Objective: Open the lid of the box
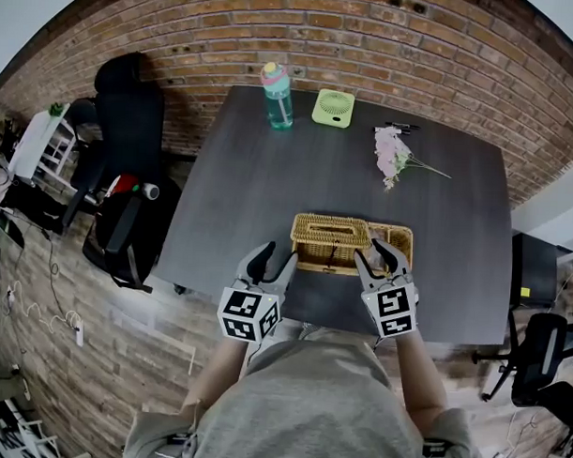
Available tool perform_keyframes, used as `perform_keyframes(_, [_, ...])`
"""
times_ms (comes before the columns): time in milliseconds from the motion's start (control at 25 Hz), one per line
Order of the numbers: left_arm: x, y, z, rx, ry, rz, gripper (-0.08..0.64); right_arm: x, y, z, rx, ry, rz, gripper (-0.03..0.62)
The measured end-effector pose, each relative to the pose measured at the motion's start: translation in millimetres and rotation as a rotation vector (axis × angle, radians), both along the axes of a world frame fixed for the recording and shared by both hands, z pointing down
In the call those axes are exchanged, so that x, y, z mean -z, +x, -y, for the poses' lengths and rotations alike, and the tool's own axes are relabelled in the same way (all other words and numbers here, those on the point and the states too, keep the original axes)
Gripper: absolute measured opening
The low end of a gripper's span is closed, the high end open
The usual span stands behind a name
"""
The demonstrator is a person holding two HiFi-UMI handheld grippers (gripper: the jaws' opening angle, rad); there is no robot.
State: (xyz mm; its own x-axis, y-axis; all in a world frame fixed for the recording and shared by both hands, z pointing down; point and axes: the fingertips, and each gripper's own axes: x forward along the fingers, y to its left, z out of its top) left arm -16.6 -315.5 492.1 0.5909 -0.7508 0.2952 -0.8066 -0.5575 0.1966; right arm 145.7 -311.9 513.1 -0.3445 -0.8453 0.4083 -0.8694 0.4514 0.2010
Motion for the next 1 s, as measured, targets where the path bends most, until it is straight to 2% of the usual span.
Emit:
perform_keyframes(240, [4.9, -0.4, 5.7, 0.011, 0.016, -0.007, 0.198, 10.9, 3.8, 11.8, 0.004, 0.030, 0.021, 0.144])
perform_keyframes(760, [1.6, -6.8, 11.1, 0.044, 0.013, -0.011, 0.198, 33.6, 8.6, 50.1, 0.011, 0.094, 0.007, 0.124])
perform_keyframes(1000, [1.5, -9.0, 17.5, 0.058, 0.014, -0.010, 0.198, 34.5, 10.4, 68.1, 0.026, 0.098, -0.041, 0.114])
